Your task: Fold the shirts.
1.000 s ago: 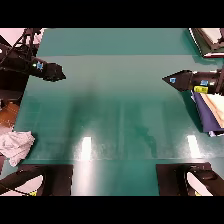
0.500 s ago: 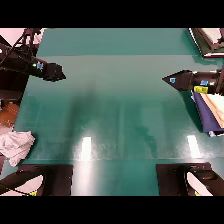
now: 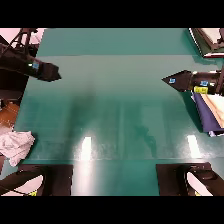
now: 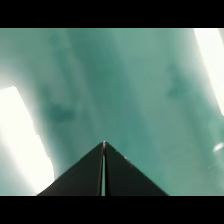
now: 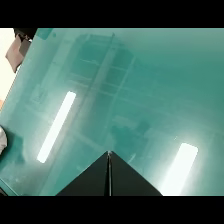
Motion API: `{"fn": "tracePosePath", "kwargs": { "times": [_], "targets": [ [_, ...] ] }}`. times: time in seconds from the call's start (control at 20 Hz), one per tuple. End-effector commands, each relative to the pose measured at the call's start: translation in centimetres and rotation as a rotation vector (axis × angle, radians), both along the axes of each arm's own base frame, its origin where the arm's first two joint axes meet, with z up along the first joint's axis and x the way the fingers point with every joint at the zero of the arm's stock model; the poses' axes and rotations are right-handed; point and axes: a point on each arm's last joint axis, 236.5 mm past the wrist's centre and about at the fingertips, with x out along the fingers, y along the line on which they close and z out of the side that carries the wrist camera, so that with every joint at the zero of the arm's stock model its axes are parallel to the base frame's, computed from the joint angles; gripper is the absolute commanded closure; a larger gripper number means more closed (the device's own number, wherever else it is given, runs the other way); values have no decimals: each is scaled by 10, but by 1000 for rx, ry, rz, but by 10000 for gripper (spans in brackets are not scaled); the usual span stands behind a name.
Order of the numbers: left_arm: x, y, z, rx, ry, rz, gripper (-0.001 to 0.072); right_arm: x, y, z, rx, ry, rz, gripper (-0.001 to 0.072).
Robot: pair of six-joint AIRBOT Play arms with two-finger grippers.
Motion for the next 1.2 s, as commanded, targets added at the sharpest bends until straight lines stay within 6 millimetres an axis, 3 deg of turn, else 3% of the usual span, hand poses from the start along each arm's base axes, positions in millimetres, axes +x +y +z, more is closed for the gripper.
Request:
{"fn": "tracePosePath", "kwargs": {
  "times": [0.0, 0.05, 0.1, 0.15, 0.2, 0.35, 0.65, 0.8, 1.0, 1.05, 1.15],
  "targets": [
    [-50, 73, -2, 259, 105, 145, 686, 0, 0, 0, -2, -2, 1, 700],
    [-67, 93, -4, 319, 123, 199, 684, 0, 0, 0, -3, -2, 2, 700],
    [-86, 113, -11, 384, 146, 248, 554, 0, 0, 0, -4, -5, 2, 700],
    [-100, 130, -20, 440, 170, 300, 221, 0, 0, 0, -9, -12, 6, 700],
    [-115, 150, -31, 504, 195, 362, 19, 0, 0, 0, -16, -19, 12, 700],
    [-151, 190, -77, 692, 324, 437, 41, 0, 0, 0, -32, -35, 27, 700],
    [-186, 202, -179, 778, 461, 407, 41, -10, 3, -6, -46, -12, 68, 700],
    [-203, 205, -203, 802, 508, 378, 42, -11, 4, -6, -47, -9, 72, 700],
    [-209, 208, -206, 819, 524, 371, 44, -11, 4, -6, -46, -8, 72, 700],
    [-209, 208, -206, 820, 524, 371, 141, -11, 4, -6, -46, -8, 72, 700],
    [-209, 208, -206, 820, 525, 371, 659, -11, 4, -6, -46, -8, 72, 700]
  ]
}}
